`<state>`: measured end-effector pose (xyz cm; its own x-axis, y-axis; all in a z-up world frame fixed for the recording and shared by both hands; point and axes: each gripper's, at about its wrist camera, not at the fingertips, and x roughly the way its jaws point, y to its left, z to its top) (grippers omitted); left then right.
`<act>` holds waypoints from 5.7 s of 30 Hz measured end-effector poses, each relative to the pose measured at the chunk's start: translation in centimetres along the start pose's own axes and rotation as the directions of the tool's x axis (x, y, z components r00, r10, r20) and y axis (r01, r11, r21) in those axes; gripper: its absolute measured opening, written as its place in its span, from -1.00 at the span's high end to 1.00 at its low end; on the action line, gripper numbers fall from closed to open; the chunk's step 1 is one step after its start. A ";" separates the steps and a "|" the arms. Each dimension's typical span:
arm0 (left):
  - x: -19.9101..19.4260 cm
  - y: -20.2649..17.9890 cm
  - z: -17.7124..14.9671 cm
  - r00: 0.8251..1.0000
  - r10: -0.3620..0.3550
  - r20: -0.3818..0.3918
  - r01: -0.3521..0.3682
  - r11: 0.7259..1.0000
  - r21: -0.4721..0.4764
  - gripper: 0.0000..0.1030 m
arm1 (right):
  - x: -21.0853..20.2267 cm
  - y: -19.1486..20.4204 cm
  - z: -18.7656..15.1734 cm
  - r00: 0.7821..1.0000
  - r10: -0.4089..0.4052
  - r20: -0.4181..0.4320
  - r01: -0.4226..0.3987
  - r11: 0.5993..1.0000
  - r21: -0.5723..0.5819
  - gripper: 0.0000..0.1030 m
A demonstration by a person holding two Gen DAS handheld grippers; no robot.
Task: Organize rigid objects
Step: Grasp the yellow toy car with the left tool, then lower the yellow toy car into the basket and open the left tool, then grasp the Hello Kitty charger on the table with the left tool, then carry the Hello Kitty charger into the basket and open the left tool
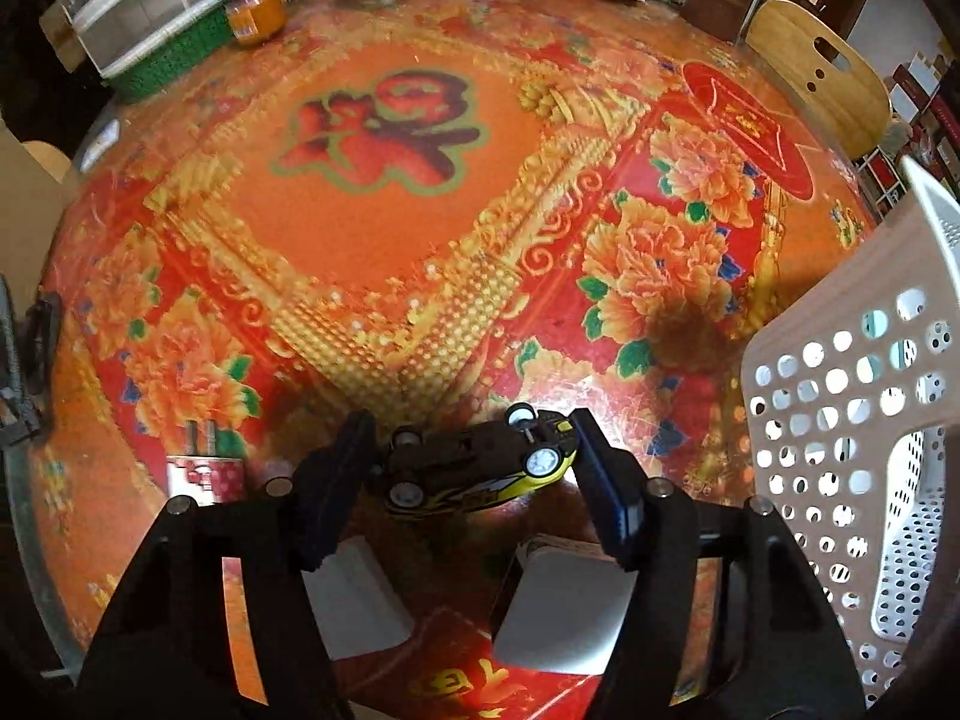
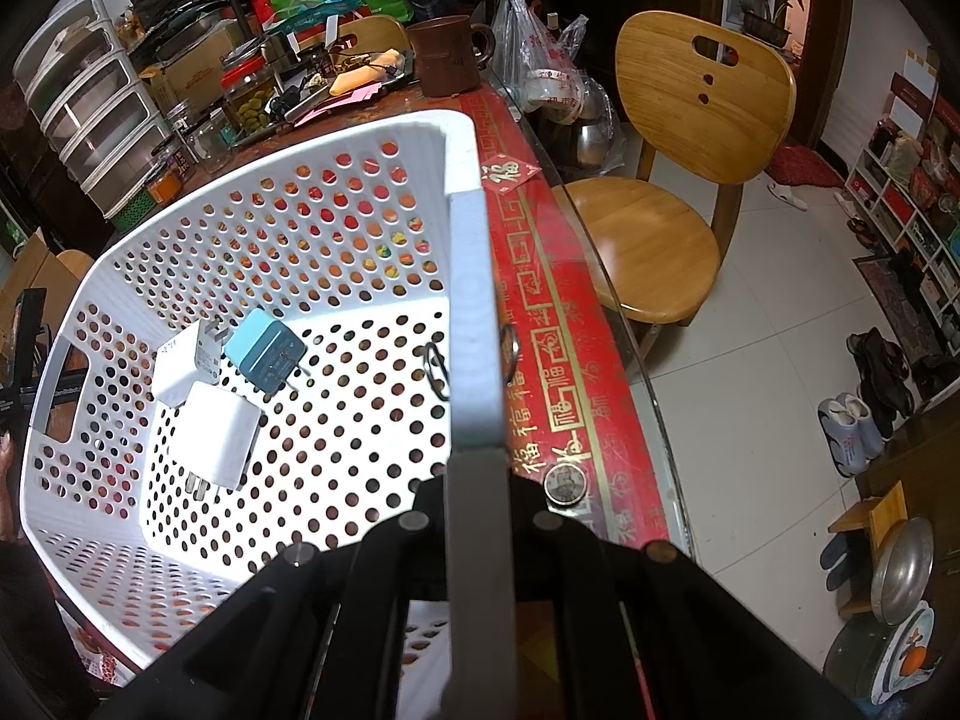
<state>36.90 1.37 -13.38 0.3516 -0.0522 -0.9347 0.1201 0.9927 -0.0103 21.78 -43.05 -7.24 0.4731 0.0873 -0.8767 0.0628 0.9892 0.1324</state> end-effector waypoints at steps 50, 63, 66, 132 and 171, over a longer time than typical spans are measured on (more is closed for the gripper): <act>-8.2 -24.2 -4.2 0.987 0.132 0.092 -0.161 0.832 0.531 -0.24 | 0.0 0.2 0.0 1.000 0.006 0.003 -0.006 1.000 0.004 0.91; -7.4 -23.6 -4.0 0.990 0.113 0.078 -0.138 0.846 0.516 -0.62 | 0.0 0.1 -0.1 1.000 0.007 0.003 -0.007 1.000 0.004 0.91; -8.9 -23.3 -4.0 0.991 0.070 0.113 -0.118 0.854 0.507 -0.75 | 0.1 0.0 -0.1 1.000 0.007 0.001 -0.007 1.000 0.006 0.91; -12.5 2.5 -3.8 0.949 0.209 0.237 -0.209 0.978 -0.027 0.50 | 0.0 -0.1 -0.1 1.000 0.005 -0.002 -0.005 1.000 -0.002 0.89; -7.2 -26.9 -3.6 0.998 0.061 0.007 -0.054 0.819 0.572 0.50 | 0.0 -0.1 -0.1 1.000 0.013 -0.001 -0.013 1.000 -0.005 0.88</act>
<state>27.74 -24.55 -7.65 0.3652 0.0076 -0.9309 0.6102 0.7532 0.2455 21.64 -43.11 -7.32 0.4733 0.1003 -0.8751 0.0526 0.9885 0.1418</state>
